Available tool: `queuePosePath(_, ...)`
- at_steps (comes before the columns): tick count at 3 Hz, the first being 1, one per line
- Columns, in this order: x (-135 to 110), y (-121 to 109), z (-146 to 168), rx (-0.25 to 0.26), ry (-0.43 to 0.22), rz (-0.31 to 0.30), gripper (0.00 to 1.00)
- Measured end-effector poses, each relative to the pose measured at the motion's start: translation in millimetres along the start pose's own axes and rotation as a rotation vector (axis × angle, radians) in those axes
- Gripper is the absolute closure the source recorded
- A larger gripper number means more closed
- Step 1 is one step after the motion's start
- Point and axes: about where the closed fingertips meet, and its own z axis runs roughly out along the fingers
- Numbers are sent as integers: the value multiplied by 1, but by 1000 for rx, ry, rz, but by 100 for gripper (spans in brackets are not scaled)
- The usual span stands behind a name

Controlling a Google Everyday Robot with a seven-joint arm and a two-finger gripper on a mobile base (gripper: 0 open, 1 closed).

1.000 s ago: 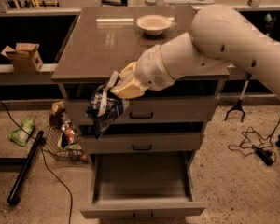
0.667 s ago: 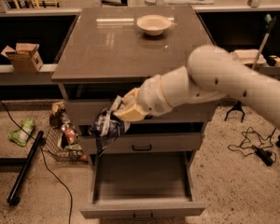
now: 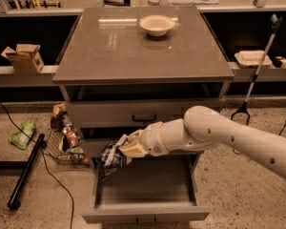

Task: Place blue chip bag into bottom drawer

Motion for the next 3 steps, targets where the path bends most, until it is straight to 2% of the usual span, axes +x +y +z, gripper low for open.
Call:
queuePosePath(1,0,0,0,0,0,0,100)
queuePosePath(2,37,-5,21,-5,19,18,100)
queuePosePath(3,92,-21,49,18,-17,64,100)
